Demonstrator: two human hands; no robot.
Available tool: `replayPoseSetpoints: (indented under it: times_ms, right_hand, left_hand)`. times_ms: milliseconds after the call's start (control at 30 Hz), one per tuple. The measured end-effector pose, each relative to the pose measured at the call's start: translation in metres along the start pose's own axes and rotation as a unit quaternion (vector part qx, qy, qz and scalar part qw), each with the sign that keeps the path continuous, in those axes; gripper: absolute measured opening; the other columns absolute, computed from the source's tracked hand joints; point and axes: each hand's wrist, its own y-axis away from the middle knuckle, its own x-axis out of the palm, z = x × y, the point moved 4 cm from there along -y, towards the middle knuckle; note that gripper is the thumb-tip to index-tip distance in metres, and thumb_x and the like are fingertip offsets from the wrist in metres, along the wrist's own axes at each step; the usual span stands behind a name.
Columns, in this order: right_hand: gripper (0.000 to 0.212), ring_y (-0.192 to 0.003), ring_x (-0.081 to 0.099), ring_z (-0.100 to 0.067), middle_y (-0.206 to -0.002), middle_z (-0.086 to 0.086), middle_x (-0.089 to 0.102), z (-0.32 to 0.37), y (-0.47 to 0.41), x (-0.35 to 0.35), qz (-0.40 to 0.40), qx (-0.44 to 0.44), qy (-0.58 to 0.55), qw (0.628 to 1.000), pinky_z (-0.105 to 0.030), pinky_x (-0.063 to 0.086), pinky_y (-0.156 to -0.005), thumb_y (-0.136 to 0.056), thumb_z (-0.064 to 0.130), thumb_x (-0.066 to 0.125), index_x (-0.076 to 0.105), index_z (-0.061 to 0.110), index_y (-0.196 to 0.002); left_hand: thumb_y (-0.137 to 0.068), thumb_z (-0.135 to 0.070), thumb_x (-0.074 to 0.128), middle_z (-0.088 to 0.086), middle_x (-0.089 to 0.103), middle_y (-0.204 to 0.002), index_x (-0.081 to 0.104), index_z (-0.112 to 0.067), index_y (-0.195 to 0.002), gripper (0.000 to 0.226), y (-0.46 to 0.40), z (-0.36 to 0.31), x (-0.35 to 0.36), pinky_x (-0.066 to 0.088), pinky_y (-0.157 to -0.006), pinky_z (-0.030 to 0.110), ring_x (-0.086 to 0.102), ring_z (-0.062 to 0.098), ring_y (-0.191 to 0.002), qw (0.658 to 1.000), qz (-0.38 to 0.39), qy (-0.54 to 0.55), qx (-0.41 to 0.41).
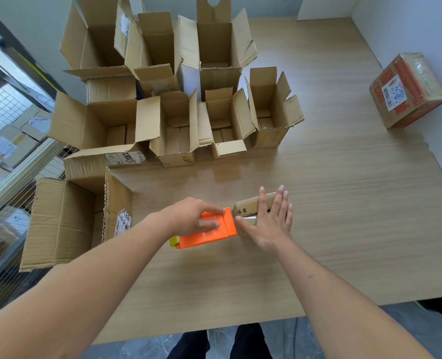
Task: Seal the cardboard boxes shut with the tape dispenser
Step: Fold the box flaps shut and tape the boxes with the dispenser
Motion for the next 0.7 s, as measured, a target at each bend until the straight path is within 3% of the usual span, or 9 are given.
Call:
replayPoseSetpoints:
  times_ms: [367,567,700]
  right_hand:
    - [0.104,-0.144,-0.043,-0.033,-0.155,-0.021,-0.044,0.001,-0.001,0.003,-0.018,-0.003,0.034,0.999,-0.051,-0.017,-0.122,-0.087,0.083,0.029,-0.024,0.028,-0.158]
    - [0.105,-0.143,-0.043,-0.034,-0.155,-0.023,-0.044,0.001,0.0,0.005,-0.033,-0.003,0.04,0.999,-0.052,-0.016,-0.122,-0.087,0.084,0.028,-0.021,0.026,-0.159]
    - [0.107,-0.144,-0.042,-0.034,-0.155,-0.023,-0.043,0.002,0.001,0.006,-0.041,-0.006,0.036,0.999,-0.051,-0.017,-0.122,-0.085,0.085,0.029,-0.02,0.025,-0.159]
  left_hand:
    - [-0.096,-0.053,0.058,-0.005,0.057,-0.14,0.055,-0.044,-0.141,0.046,-0.021,-0.035,-0.011,0.048,-0.1,0.04,0.053,0.024,-0.126,0.997,0.011,-0.082,-0.011]
    - [-0.094,-0.05,0.061,-0.002,0.058,-0.141,0.061,-0.04,-0.137,0.044,-0.021,-0.031,-0.013,0.046,-0.1,0.035,0.054,0.026,-0.127,0.998,-0.007,-0.025,-0.057]
    - [-0.095,-0.045,0.063,0.004,0.065,-0.133,0.064,-0.035,-0.135,0.041,-0.026,-0.028,0.022,0.048,-0.094,0.031,0.059,0.028,-0.121,0.997,-0.011,-0.018,-0.071]
